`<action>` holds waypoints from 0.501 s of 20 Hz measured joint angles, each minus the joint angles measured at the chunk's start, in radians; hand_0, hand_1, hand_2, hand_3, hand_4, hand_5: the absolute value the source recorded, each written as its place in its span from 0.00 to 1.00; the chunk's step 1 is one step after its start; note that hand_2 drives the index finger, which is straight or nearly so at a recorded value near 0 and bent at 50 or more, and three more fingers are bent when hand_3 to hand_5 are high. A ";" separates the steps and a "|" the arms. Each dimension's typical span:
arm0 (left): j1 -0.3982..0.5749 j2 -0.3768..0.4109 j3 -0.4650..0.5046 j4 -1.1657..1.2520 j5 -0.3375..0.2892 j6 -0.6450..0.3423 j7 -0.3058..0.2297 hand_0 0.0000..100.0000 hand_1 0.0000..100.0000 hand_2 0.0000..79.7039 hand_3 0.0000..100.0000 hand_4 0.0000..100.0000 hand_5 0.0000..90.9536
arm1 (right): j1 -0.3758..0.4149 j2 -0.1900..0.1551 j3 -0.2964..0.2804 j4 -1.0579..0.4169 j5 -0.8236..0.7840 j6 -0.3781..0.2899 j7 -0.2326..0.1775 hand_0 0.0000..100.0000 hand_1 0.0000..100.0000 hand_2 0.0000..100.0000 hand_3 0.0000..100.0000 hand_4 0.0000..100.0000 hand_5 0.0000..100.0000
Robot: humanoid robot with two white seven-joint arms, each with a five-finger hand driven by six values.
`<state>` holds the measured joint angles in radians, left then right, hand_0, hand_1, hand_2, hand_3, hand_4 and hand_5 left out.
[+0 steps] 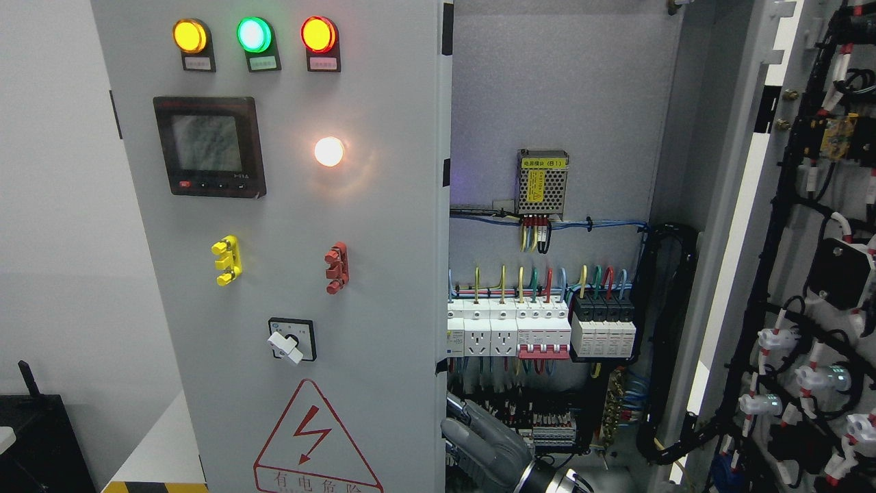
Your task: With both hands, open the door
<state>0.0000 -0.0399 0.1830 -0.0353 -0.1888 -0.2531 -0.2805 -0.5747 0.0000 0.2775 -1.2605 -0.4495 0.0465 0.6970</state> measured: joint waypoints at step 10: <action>0.000 0.000 0.000 0.000 0.000 0.000 0.000 0.12 0.39 0.00 0.00 0.00 0.00 | -0.002 0.000 0.013 -0.002 -0.014 0.000 0.046 0.12 0.39 0.00 0.00 0.00 0.00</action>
<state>0.0000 -0.0399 0.1829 -0.0353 -0.1889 -0.2531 -0.2805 -0.5766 0.0000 0.2903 -1.2628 -0.4630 0.0464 0.7430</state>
